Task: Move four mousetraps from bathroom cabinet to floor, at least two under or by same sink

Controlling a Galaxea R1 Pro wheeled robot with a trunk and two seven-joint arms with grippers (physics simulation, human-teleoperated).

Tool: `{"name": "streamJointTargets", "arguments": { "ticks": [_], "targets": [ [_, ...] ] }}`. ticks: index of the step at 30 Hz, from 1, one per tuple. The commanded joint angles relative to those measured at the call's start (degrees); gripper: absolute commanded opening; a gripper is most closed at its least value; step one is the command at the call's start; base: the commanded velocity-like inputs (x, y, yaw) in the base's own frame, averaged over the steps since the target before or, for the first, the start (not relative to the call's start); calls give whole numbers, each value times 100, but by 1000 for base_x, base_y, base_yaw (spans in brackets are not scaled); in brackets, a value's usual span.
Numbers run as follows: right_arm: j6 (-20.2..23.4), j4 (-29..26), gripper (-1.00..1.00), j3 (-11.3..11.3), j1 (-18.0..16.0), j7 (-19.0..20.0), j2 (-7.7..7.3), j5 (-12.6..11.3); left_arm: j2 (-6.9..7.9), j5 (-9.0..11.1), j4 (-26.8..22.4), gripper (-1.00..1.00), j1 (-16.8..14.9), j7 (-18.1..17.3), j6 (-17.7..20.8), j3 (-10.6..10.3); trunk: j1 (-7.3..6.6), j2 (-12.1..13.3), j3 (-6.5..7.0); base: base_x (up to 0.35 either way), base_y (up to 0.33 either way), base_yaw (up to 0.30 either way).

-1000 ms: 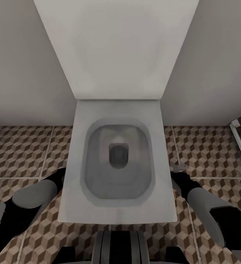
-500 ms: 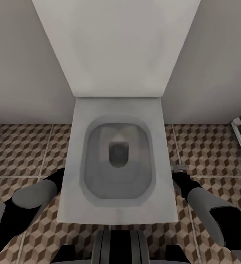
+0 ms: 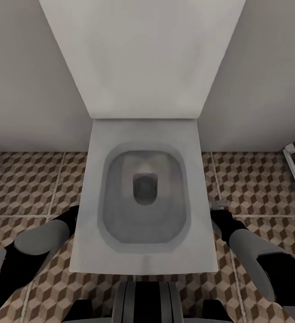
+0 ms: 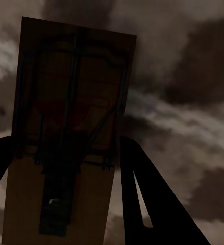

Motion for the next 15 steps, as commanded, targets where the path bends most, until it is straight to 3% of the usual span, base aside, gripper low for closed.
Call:
{"name": "streamJointTargets", "arguments": {
  "ticks": [1,15],
  "targets": [
    [40,-13,100,53,0,-24,-3,-43,0,44,2,-100,-2,11,32,-49,-1,-1,-3,0,0,0],
    [40,-14,100,57,0,-16,-3,-43,5,44,6,-100,-2,12,40,-49,-1,-1,-3,0,0,0]
  ]
}}
